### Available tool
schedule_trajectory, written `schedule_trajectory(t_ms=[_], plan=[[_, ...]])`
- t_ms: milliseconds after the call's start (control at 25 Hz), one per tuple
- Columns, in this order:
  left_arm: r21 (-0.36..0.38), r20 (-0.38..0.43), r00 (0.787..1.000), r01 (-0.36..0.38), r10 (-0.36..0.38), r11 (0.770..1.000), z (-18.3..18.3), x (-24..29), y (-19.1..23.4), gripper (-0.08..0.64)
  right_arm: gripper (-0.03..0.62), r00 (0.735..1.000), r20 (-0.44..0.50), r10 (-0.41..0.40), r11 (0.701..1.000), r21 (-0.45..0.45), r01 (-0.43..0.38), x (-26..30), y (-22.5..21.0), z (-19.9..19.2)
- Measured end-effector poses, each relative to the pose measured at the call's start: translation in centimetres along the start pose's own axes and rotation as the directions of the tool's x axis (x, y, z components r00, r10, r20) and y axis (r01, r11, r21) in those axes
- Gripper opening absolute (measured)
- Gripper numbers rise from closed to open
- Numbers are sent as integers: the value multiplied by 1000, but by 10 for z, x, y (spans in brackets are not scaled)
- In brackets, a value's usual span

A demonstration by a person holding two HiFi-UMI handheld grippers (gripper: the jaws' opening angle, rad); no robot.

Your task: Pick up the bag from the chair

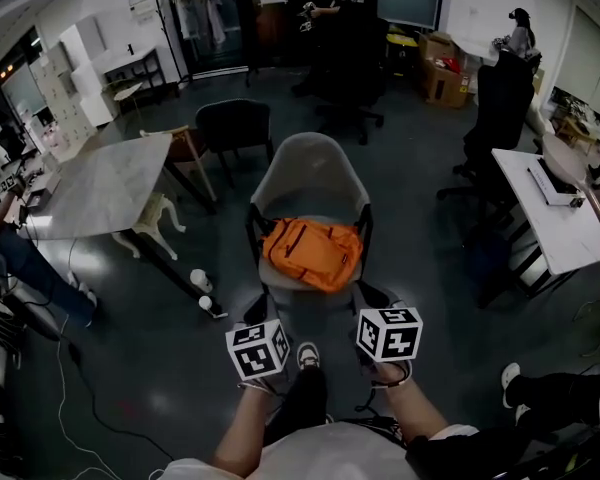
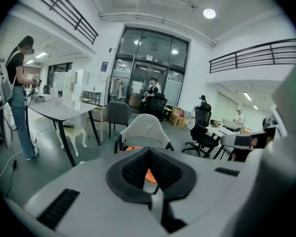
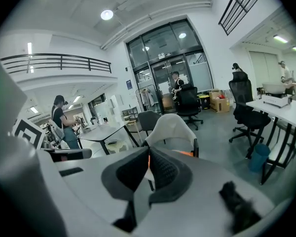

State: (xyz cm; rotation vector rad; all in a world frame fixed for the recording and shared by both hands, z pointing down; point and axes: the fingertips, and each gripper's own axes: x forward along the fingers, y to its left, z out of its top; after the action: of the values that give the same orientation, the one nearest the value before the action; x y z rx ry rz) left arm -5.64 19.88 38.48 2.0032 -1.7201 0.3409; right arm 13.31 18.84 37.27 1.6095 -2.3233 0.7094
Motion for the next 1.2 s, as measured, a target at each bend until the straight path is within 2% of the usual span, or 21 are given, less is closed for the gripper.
schedule_trajectory(t_ms=[480, 840, 1200], plan=[[27, 34, 998, 44, -44, 999, 49, 67, 2, 8, 34, 999, 32, -33, 999, -41, 34, 59, -17, 40], [20, 71, 996, 59, -60, 998, 105, 124, 17, 7, 34, 998, 56, -29, 998, -62, 32, 117, -20, 93], [27, 59, 995, 84, -85, 996, 138, 175, 31, 8, 34, 998, 40, -46, 998, -48, 48, 165, -30, 118]])
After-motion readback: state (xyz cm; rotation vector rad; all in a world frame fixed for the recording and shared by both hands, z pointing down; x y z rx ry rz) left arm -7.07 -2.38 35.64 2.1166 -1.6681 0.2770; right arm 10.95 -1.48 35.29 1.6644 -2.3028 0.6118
